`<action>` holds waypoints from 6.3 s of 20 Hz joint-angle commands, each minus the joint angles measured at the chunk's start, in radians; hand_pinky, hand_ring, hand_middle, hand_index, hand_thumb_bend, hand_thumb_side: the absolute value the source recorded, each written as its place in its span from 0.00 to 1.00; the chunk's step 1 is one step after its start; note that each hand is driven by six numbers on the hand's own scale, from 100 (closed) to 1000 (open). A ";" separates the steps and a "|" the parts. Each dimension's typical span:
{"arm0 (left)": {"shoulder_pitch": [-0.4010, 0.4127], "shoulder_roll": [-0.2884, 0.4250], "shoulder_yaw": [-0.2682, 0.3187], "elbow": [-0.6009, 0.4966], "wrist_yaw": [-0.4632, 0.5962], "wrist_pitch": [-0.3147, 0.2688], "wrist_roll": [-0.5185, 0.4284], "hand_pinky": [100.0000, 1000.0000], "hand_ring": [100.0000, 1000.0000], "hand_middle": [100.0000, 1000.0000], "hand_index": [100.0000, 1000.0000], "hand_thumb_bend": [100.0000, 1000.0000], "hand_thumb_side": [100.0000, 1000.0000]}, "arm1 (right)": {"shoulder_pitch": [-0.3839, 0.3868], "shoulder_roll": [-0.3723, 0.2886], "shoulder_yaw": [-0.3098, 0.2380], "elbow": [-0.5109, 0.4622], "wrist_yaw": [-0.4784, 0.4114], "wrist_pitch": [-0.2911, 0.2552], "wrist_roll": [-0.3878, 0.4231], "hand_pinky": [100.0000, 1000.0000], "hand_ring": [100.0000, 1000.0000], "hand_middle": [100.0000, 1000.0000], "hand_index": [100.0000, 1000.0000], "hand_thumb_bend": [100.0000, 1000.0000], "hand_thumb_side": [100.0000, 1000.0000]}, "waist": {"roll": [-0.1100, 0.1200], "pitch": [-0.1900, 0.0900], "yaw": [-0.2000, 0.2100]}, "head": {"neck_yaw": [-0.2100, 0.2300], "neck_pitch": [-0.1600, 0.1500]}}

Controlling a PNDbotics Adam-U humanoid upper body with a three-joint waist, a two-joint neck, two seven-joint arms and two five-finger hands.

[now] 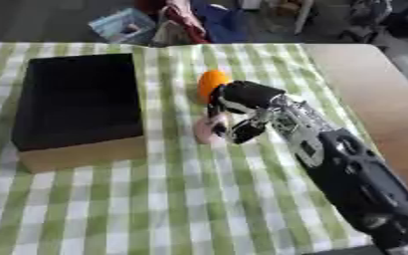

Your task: Pick up objects on the table and place them in the box.

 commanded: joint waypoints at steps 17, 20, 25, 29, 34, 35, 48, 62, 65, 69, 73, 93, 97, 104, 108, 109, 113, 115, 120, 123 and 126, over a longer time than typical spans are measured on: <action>-0.002 0.011 -0.005 -0.008 0.004 -0.003 -0.007 0.63 0.48 0.48 0.50 0.11 0.00 | -0.217 -0.015 -0.027 -0.050 -0.062 0.037 -0.054 0.67 0.55 0.49 0.35 0.00 0.00 | 0.001 -0.033 0.015 | -0.008 0.007; -0.006 0.011 -0.010 -0.008 0.005 -0.004 -0.012 0.63 0.48 0.48 0.50 0.11 0.00 | -0.263 0.013 -0.016 -0.018 -0.060 0.029 -0.050 0.67 0.55 0.49 0.35 0.00 0.00 | -0.002 -0.032 0.028 | -0.017 0.004; -0.019 0.012 -0.018 -0.008 0.008 -0.005 -0.021 0.63 0.48 0.48 0.50 0.10 0.00 | -0.326 0.070 0.005 0.056 -0.041 0.001 -0.031 0.67 0.55 0.50 0.37 0.00 0.00 | -0.013 -0.029 0.066 | -0.037 -0.006; -0.030 0.013 -0.023 -0.010 0.011 -0.005 -0.026 0.63 0.48 0.48 0.50 0.10 0.00 | -0.356 0.120 0.021 0.124 -0.012 -0.032 -0.006 0.68 0.56 0.51 0.38 0.00 0.00 | -0.023 -0.024 0.100 | -0.053 -0.013; -0.042 0.011 -0.026 -0.012 0.014 -0.005 -0.029 0.63 0.48 0.48 0.50 0.10 0.00 | -0.368 0.180 0.035 0.211 0.036 -0.083 0.039 0.69 0.58 0.54 0.47 0.01 0.00 | -0.030 -0.016 0.129 | -0.064 -0.019; -0.043 0.011 -0.026 -0.012 0.015 -0.005 -0.029 0.63 0.48 0.48 0.50 0.10 0.00 | -0.368 0.188 0.038 0.224 0.044 -0.093 0.052 0.69 0.59 0.55 0.56 0.11 0.00 | -0.031 -0.014 0.132 | -0.065 -0.020; -0.036 0.014 -0.020 -0.009 0.011 -0.002 -0.023 0.63 0.48 0.48 0.50 0.11 0.00 | -0.363 0.083 0.020 0.115 -0.035 -0.111 0.118 0.72 0.63 0.61 0.83 0.49 0.09 | -0.035 -0.019 0.105 | -0.047 -0.018; -0.031 0.025 -0.017 -0.011 0.005 -0.003 -0.019 0.63 0.48 0.48 0.50 0.11 0.00 | -0.281 -0.084 -0.123 0.170 -0.085 -0.001 0.122 0.73 0.64 0.62 0.83 0.45 0.03 | -0.030 -0.012 0.072 | -0.038 -0.035; -0.033 0.024 -0.018 -0.012 0.005 -0.004 -0.020 0.63 0.48 0.48 0.50 0.11 0.00 | -0.279 -0.072 -0.145 0.250 -0.048 0.011 0.116 0.73 0.65 0.64 0.84 0.45 0.03 | -0.027 -0.008 0.074 | -0.039 -0.039; -0.033 0.023 -0.018 -0.013 0.004 -0.004 -0.020 0.63 0.48 0.48 0.50 0.11 0.00 | -0.277 -0.054 -0.171 0.337 0.015 0.023 0.098 0.73 0.65 0.64 0.84 0.45 0.02 | -0.023 -0.003 0.079 | -0.042 -0.044; -0.034 0.022 -0.018 -0.014 0.003 -0.004 -0.021 0.63 0.48 0.48 0.50 0.11 0.00 | -0.274 -0.041 -0.188 0.396 0.043 0.033 0.088 0.72 0.65 0.64 0.83 0.45 0.02 | -0.022 0.001 0.084 | -0.043 -0.049; -0.036 0.019 -0.019 -0.014 0.004 -0.004 -0.022 0.63 0.48 0.48 0.50 0.11 0.00 | -0.274 -0.018 -0.202 0.397 0.066 0.033 -0.100 0.68 0.54 0.50 0.35 0.26 0.00 | -0.024 0.004 0.083 | -0.043 -0.049; -0.033 0.022 -0.017 -0.013 0.003 -0.004 -0.021 0.63 0.48 0.48 0.50 0.10 0.00 | -0.288 -0.042 -0.192 0.303 0.005 0.033 -0.124 0.68 0.54 0.49 0.34 0.27 0.00 | -0.027 -0.003 0.082 | -0.039 -0.046; -0.028 0.024 -0.019 -0.010 0.005 -0.004 -0.022 0.63 0.48 0.48 0.50 0.10 0.00 | -0.343 -0.022 -0.160 0.212 -0.056 0.027 -0.114 0.68 0.53 0.48 0.34 0.28 0.01 | -0.029 -0.016 0.089 | -0.039 -0.041; -0.028 0.023 -0.024 -0.010 0.008 -0.005 -0.026 0.63 0.48 0.47 0.50 0.10 0.00 | -0.385 0.028 -0.125 0.196 -0.067 0.009 -0.083 0.68 0.53 0.49 0.35 0.28 0.03 | -0.025 -0.020 0.102 | -0.047 -0.039; -0.029 0.023 -0.025 -0.010 0.008 -0.006 -0.027 0.63 0.48 0.47 0.50 0.10 0.00 | -0.394 0.042 -0.114 0.196 -0.067 0.002 -0.073 0.68 0.53 0.49 0.35 0.29 0.04 | -0.024 -0.021 0.107 | -0.051 -0.039; -0.034 0.020 -0.030 -0.012 0.012 -0.008 -0.031 0.63 0.48 0.47 0.50 0.10 0.00 | -0.414 0.107 -0.075 0.217 -0.045 -0.028 -0.028 0.68 0.54 0.49 0.39 0.29 0.04 | -0.017 -0.022 0.127 | -0.066 -0.041; -0.036 0.019 -0.031 -0.014 0.015 -0.008 -0.032 0.63 0.48 0.47 0.50 0.11 0.00 | -0.416 0.141 -0.061 0.238 -0.030 -0.043 -0.008 0.68 0.54 0.50 0.40 0.29 0.03 | -0.015 -0.021 0.135 | -0.071 -0.042; -0.038 0.015 -0.032 -0.014 0.016 -0.008 -0.033 0.63 0.48 0.47 0.50 0.11 0.00 | -0.409 0.205 -0.034 0.289 0.003 -0.076 0.031 0.68 0.55 0.51 0.48 0.37 0.04 | -0.011 -0.016 0.137 | -0.076 -0.043; -0.037 0.014 -0.030 -0.015 0.015 -0.007 -0.032 0.63 0.48 0.47 0.50 0.11 0.00 | -0.397 0.218 -0.019 0.302 0.017 -0.097 0.057 0.69 0.57 0.55 0.68 0.52 0.09 | -0.010 -0.011 0.134 | -0.074 -0.043; -0.035 0.012 -0.028 -0.014 0.013 -0.006 -0.030 0.63 0.48 0.47 0.50 0.11 0.00 | -0.389 0.214 -0.013 0.298 0.020 -0.107 0.085 0.70 0.59 0.59 0.79 0.59 0.12 | -0.011 -0.010 0.127 | -0.069 -0.042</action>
